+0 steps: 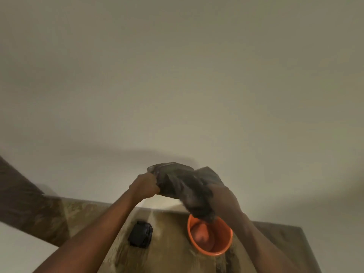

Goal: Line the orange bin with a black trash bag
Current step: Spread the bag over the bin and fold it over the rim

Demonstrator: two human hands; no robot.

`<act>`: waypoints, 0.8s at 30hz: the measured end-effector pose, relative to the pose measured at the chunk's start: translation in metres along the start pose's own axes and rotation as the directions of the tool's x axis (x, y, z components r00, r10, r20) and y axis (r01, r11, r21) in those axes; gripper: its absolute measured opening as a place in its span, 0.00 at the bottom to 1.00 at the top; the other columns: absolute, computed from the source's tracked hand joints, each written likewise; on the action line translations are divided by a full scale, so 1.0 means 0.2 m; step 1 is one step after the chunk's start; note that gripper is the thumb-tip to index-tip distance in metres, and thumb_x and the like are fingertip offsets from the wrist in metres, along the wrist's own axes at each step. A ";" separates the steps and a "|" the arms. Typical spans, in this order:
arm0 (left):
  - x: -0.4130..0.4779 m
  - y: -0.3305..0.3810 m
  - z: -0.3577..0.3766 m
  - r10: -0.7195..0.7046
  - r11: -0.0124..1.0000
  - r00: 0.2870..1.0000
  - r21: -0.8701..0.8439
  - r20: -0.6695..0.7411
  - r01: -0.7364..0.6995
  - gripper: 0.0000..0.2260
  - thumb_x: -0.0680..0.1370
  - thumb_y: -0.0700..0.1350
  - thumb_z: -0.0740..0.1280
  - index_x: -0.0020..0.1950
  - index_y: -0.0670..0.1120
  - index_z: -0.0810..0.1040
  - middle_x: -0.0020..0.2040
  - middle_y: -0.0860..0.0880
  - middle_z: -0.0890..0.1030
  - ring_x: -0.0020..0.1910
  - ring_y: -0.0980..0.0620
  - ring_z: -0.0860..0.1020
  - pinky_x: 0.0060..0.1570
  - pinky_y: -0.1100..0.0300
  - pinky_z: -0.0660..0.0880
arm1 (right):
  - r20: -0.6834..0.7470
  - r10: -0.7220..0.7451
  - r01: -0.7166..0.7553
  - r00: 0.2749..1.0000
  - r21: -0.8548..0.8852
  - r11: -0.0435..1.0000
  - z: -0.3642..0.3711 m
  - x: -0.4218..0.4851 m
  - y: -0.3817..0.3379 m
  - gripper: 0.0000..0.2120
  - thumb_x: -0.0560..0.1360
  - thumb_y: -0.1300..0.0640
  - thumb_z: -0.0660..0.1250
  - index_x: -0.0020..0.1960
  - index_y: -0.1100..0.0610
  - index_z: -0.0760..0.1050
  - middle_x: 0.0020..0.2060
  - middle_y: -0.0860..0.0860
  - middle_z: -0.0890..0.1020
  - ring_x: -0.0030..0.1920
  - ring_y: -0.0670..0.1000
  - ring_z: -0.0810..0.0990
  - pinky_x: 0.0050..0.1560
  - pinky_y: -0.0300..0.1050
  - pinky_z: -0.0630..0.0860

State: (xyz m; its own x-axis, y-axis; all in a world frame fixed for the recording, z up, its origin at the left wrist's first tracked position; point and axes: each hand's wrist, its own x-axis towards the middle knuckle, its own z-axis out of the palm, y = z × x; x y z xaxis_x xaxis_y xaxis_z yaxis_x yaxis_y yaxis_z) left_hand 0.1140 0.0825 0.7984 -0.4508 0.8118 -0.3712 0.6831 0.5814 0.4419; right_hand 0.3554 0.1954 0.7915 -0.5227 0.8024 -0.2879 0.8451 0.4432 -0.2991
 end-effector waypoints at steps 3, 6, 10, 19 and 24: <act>0.02 -0.03 0.03 -0.057 0.993 0.990 -0.111 -0.127 0.043 0.09 0.77 0.43 0.66 0.39 0.41 0.78 0.40 0.46 0.80 0.42 0.46 0.79 0.33 0.60 0.68 | -0.224 0.036 -0.016 0.974 0.091 0.996 -0.02 0.08 0.09 0.15 0.73 0.56 0.65 0.57 0.55 0.83 0.52 0.56 0.86 0.56 0.60 0.83 0.54 0.46 0.75; -0.01 0.09 -0.09 -0.065 0.967 0.896 -0.250 -0.438 -0.052 0.11 0.80 0.46 0.63 0.41 0.41 0.78 0.41 0.46 0.80 0.44 0.44 0.78 0.41 0.57 0.68 | -0.443 0.060 0.058 0.894 0.249 0.967 -0.27 0.08 0.01 0.16 0.71 0.55 0.61 0.52 0.53 0.84 0.49 0.56 0.86 0.54 0.60 0.83 0.55 0.47 0.75; -0.16 0.32 -0.24 -0.055 0.850 0.605 -0.354 -0.795 -0.389 0.09 0.82 0.43 0.60 0.43 0.43 0.74 0.39 0.50 0.75 0.39 0.55 0.72 0.39 0.68 0.65 | -0.757 0.084 0.333 0.648 0.380 0.863 -0.54 -0.07 -0.17 0.15 0.78 0.59 0.64 0.63 0.52 0.79 0.55 0.51 0.82 0.52 0.49 0.79 0.54 0.39 0.70; -0.08 -0.11 0.38 -0.146 0.898 0.907 -0.437 -0.395 -0.046 0.12 0.82 0.42 0.60 0.39 0.42 0.70 0.37 0.45 0.74 0.40 0.44 0.74 0.39 0.54 0.64 | -0.089 0.043 -0.032 0.995 0.130 0.991 0.29 -0.08 0.19 0.15 0.75 0.55 0.62 0.56 0.51 0.84 0.52 0.53 0.86 0.55 0.58 0.83 0.54 0.47 0.75; -0.08 -0.02 0.25 -0.421 0.644 0.871 -0.760 -0.254 0.090 0.10 0.83 0.43 0.58 0.46 0.41 0.76 0.41 0.44 0.77 0.39 0.46 0.74 0.36 0.56 0.69 | -0.166 0.294 -0.152 0.941 0.570 0.807 0.19 -0.04 0.35 0.12 0.76 0.60 0.63 0.52 0.54 0.84 0.47 0.51 0.84 0.51 0.55 0.81 0.51 0.45 0.73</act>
State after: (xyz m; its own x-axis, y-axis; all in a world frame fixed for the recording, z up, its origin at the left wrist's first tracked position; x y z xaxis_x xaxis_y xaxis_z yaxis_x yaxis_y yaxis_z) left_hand 0.1474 0.0632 0.7611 -0.8259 0.4761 -0.3020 -0.0370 0.4887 0.8717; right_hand 0.4143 0.2043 0.7379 -0.2248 0.9519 -0.2082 0.6977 0.0081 -0.7163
